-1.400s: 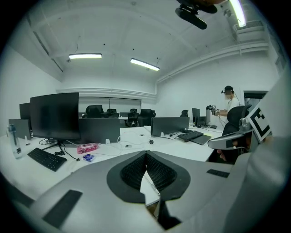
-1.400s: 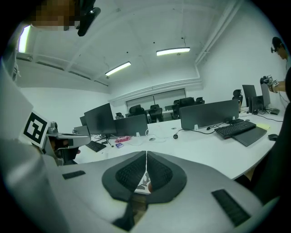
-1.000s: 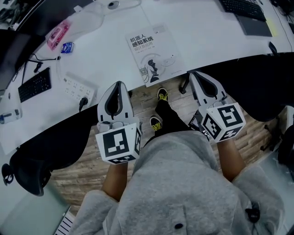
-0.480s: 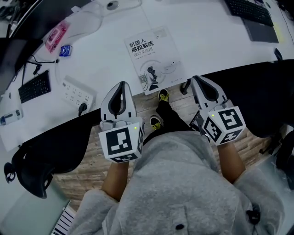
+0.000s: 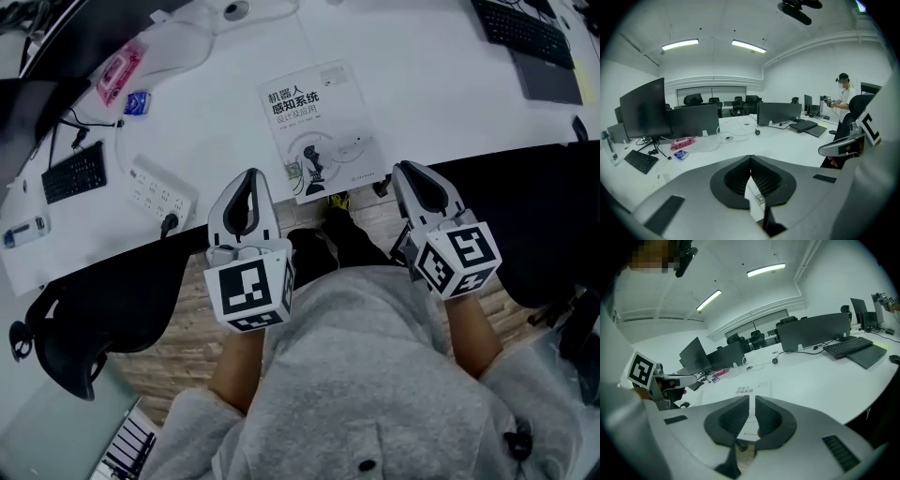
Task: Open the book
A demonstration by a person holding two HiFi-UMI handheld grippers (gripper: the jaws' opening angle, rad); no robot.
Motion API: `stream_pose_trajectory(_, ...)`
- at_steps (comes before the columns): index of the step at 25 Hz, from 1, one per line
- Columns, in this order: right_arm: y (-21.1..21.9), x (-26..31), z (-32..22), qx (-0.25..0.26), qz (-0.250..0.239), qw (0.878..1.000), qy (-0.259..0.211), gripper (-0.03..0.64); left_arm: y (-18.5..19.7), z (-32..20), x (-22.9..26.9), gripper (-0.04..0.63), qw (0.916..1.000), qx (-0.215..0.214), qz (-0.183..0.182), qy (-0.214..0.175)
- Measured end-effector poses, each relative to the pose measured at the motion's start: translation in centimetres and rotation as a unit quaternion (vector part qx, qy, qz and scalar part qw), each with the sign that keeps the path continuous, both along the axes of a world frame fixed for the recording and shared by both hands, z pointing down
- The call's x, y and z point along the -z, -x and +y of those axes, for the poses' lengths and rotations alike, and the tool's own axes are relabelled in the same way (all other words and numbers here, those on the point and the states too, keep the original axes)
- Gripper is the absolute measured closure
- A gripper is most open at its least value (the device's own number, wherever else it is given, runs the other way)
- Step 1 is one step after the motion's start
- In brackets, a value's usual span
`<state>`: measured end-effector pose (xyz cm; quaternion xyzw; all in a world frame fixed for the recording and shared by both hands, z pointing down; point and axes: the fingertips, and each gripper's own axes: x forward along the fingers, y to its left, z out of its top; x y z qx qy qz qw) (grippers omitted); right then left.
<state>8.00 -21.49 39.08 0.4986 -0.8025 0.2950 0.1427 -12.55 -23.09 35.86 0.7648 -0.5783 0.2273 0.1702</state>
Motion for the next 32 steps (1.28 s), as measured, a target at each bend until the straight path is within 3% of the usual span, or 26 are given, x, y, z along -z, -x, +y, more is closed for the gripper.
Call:
stream_pose_trajectory(3,0.2,-0.7,0.0,0.002,-0.005,1.0,0.012,0.58,0.3,-0.2,-0.7,0.588,1.0,0.003,0.001,0.008)
stream_pose_trajectory(7,0.9,-2.3,0.3,0.013,-0.016,0.999,0.038,0.508,0.9,-0.4,-2.6,0.586,0.9997,0.008,0.003,0.024)
stream_pose_trajectory(13,0.4,-5.8,1.0,0.001,-0.007,0.997,0.076,0.499,0.7,-0.6,-6.9,0.588,0.9978,-0.014,-0.017,0.063)
stream_pose_trajectory(20,0.0,-8.7,1.1,-0.001,-0.015,0.996,0.093,0.499,0.0,-0.5,-10.0,0.586,0.9965,-0.01,-0.006,0.083)
stream_pose_trajectory(26,-0.7,-10.9,2.2,-0.009,-0.043,0.99,0.131,0.499,-1.7,-0.1,-12.3,0.588,0.9934,-0.026,-0.009,0.111)
stream_pose_trajectory(32,-0.3,-12.7,2.5,-0.013,-0.102,0.982,0.161,0.5,-3.2,-0.3,-14.1,0.588,0.991,-0.035,-0.007,0.129)
